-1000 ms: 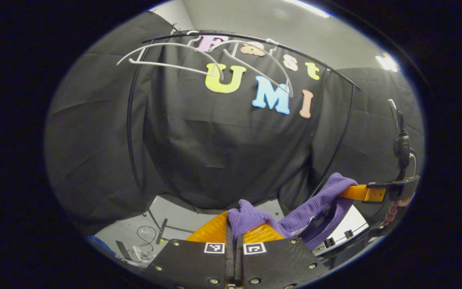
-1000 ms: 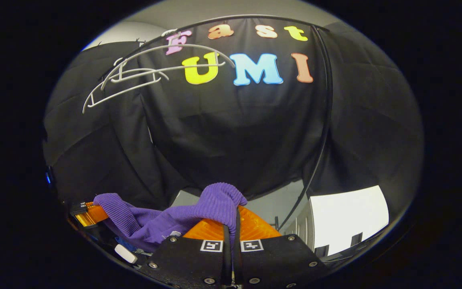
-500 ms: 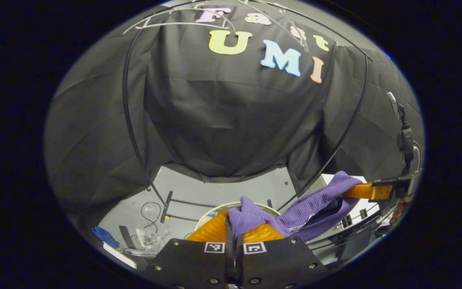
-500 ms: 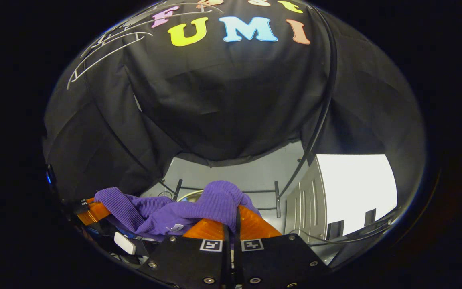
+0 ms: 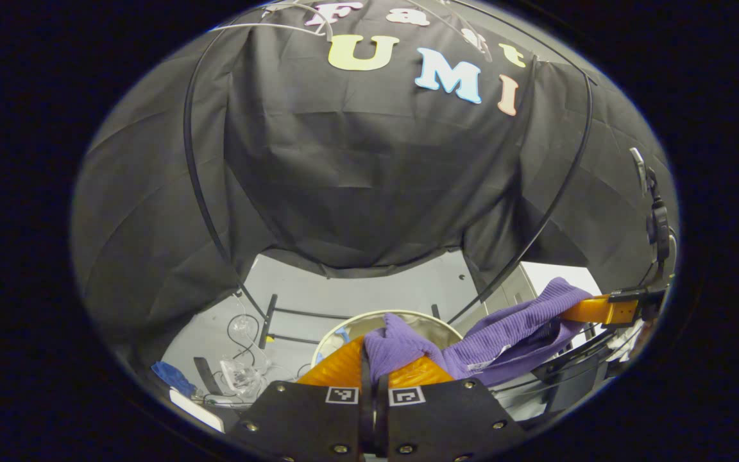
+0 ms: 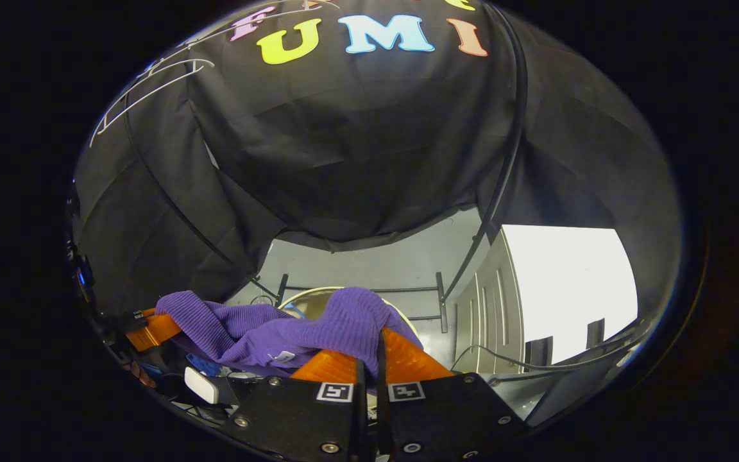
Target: Grasp the clothes on the hanger with both hands and then place them into the laundry hamper below.
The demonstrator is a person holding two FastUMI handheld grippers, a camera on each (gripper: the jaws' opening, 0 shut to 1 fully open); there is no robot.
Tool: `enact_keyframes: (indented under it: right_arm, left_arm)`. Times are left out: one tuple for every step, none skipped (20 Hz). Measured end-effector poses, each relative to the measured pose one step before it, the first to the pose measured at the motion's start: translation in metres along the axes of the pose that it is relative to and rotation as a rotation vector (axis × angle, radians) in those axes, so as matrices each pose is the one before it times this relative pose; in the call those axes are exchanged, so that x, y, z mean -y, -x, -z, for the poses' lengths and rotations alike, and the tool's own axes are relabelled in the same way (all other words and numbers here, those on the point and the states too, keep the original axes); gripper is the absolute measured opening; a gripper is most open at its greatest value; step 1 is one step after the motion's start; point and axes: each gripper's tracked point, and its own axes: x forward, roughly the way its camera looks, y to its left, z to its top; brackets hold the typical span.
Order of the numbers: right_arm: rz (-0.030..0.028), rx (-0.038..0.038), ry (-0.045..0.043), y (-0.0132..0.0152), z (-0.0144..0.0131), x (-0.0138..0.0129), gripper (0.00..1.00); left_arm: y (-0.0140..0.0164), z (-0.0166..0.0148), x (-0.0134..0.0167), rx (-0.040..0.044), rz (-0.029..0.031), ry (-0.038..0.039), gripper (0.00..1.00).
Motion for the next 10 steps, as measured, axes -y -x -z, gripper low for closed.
enact_keyframes:
  right_arm:
    - [-0.00250,-0.00577,0.00244,-0.00004,0.00003,-0.00034,0.06]
    - [-0.00155,-0.00570,0.00508,0.00144,0.00376,-0.00075,0.07]
    - [-0.00880,-0.00993,0.00637,0.00051,0.00177,-0.00140,0.07]
    - [-0.01714,-0.00994,0.00309,0.00324,0.00557,-0.00534,0.09]
    - [-0.01409,-0.00589,0.00210,0.00165,0.00346,-0.00413,0.10]
    - [-0.00914,-0.01183,0.00552,-0.00140,0.00433,-0.00241,0.14]
    - [0.00194,-0.01032,0.00869,-0.00042,0.00180,0.00089,0.12]
    - [-0.00412,-0.00484,0.00458,0.00306,0.00185,-0.00122,0.23]
    - [-0.01708,-0.00337,-0.00349,0.00291,-0.00067,-0.00219,0.29]
    - [-0.02340,0.00226,-0.00796,0.00236,-0.00090,-0.00350,0.43]
  left_arm:
    - [-0.00071,0.00273,-0.00014,-0.00914,-0.00509,-0.00265,0.00]
    - [-0.00178,0.00073,-0.00062,-0.00404,-0.00661,-0.00226,0.02]
    - [-0.00111,0.00070,0.00209,-0.00703,-0.00111,0.00046,0.00]
    - [0.00008,0.00050,0.00030,-0.00801,-0.00288,0.00066,0.00]
    - [-0.00038,0.00071,-0.00036,-0.00712,-0.00838,0.00094,0.00]
    - [-0.00090,0.00059,-0.00202,-0.01183,-0.01404,0.00281,0.00]
    - [-0.00084,0.00276,-0.00589,-0.01206,-0.04393,-0.00097,0.03]
    - [0.00039,0.00225,-0.00744,-0.01209,-0.04030,0.00660,0.11]
    - [0.00836,0.00103,-0.00480,0.00235,-0.01725,0.01962,0.12]
    - [0.00364,0.00192,-0.00164,0.00145,-0.00600,0.03170,0.29]
